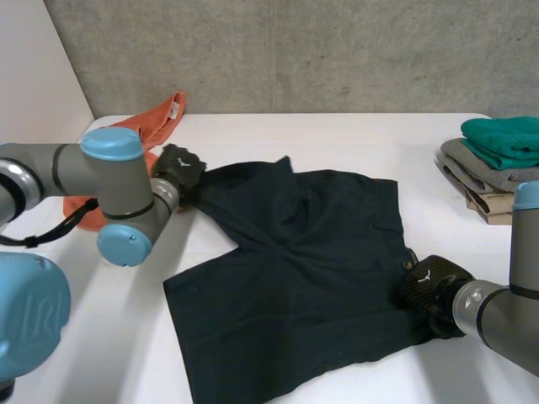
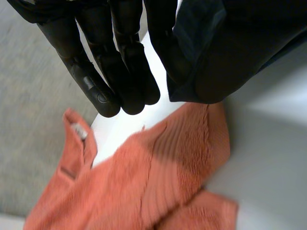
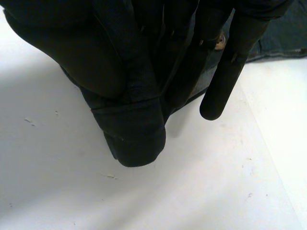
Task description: Fold the laundry.
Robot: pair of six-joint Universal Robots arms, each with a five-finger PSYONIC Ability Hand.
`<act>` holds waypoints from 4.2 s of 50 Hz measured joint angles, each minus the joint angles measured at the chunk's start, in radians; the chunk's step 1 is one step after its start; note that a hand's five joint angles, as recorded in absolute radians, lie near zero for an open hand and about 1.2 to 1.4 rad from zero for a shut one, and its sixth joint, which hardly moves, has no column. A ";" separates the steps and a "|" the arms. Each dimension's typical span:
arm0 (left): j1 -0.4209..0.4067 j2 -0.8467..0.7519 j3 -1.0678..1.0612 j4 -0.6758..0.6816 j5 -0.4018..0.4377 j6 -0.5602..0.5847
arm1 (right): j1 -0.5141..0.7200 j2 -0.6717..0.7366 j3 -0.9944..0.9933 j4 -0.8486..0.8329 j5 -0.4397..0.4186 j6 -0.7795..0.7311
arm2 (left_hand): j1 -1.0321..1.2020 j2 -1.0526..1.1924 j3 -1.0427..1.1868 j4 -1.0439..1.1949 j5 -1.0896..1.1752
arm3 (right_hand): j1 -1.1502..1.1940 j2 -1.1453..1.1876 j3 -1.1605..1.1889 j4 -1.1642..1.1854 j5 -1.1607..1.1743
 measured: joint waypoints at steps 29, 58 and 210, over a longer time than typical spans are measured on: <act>-0.046 0.109 -0.088 -0.052 0.307 -0.231 | 0.007 -0.007 0.006 0.001 0.003 0.003 | -0.585 -0.619 -0.610 -0.605 -0.573 | 0.000 0.000 0.000 0.000 0.000; -0.025 0.201 -0.261 -0.019 -0.050 -0.082 | -0.002 -0.008 0.005 0.000 0.001 0.003 | 0.001 0.001 0.001 0.000 -0.010 | 0.000 0.000 0.000 0.000 0.000; -0.470 0.712 -1.033 0.089 -0.269 -0.365 | 0.018 -0.076 -0.148 0.022 0.063 0.541 | -0.044 -0.023 -0.005 -0.001 0.014 | -0.001 0.003 0.000 0.000 0.000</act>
